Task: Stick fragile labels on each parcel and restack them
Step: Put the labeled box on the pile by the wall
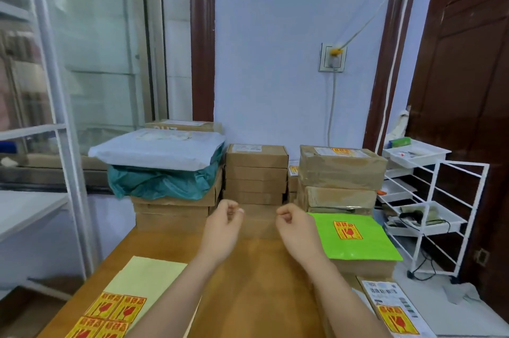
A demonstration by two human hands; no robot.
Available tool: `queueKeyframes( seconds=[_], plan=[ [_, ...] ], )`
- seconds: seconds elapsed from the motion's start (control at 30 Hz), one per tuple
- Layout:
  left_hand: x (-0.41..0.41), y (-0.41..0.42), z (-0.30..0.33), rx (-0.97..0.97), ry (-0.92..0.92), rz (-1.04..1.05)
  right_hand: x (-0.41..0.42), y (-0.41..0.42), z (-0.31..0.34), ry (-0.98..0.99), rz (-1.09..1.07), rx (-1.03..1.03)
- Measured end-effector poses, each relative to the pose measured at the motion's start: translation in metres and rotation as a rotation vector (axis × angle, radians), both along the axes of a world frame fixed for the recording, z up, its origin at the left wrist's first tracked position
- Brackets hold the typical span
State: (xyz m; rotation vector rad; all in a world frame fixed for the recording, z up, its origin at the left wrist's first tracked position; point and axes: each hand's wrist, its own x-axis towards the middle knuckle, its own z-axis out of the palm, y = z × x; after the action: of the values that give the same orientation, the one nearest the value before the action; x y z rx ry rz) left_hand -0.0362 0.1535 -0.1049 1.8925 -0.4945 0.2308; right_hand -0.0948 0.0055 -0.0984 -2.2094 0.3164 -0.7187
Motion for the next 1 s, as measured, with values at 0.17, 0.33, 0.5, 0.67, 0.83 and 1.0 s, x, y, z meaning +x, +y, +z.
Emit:
queueKeyframes(
  seconds=[0.17,0.33,0.5,0.67,0.83,1.0],
  plan=[
    [0.041,-0.011,0.044,-0.024,0.009,0.009,0.041,-0.014,0.043,-0.031,-0.028,0.01],
    [0.079,-0.034,0.07,-0.052,0.079,0.014,0.082,-0.028,0.071,-0.002,0.002,0.07],
    [0.119,-0.057,0.078,-0.117,0.156,0.025,0.124,-0.042,0.075,0.071,0.039,0.095],
    [0.161,-0.075,0.073,-0.14,0.187,0.079,0.167,-0.055,0.07,0.106,0.022,0.147],
    [0.192,-0.087,0.066,-0.153,0.25,0.117,0.192,-0.064,0.065,0.102,-0.016,0.132],
    [0.213,-0.096,0.061,-0.179,0.283,0.115,0.207,-0.075,0.066,0.136,-0.096,0.129]
  ],
)
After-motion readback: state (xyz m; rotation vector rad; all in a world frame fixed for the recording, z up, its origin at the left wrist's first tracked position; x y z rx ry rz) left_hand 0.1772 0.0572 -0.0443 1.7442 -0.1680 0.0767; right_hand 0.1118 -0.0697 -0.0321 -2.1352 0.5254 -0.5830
